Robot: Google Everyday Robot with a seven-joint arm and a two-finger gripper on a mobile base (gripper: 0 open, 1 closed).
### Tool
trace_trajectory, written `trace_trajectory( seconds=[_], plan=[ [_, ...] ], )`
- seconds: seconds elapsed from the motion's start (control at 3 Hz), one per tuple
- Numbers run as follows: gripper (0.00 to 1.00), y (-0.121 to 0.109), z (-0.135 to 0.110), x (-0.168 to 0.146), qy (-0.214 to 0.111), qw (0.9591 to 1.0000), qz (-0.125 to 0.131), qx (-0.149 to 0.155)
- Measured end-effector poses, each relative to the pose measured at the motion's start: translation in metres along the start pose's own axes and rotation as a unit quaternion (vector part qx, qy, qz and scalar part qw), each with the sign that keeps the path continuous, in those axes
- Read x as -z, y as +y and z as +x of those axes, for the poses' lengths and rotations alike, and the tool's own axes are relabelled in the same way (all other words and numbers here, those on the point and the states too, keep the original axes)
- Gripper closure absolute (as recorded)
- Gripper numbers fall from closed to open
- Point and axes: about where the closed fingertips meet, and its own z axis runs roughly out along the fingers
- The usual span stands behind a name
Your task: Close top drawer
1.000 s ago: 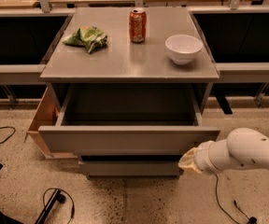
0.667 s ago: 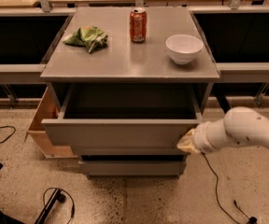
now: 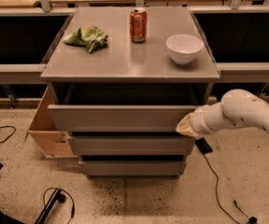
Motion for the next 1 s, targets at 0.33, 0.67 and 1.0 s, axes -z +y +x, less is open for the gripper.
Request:
trace_trajectory(
  seconds=[0.33,0.67,1.0],
  plan=[
    [1.0,-0.0329,-0.013,-0.0012,-0.005,0.9998,0.015,0.011],
    [0.82,-0.0327,-0.0129,-0.0011,-0.005,0.9998,0.015,0.011],
    [0.58,-0.0326,-0.0129,-0.0012,-0.005,0.9998,0.015,0.011]
  ],
)
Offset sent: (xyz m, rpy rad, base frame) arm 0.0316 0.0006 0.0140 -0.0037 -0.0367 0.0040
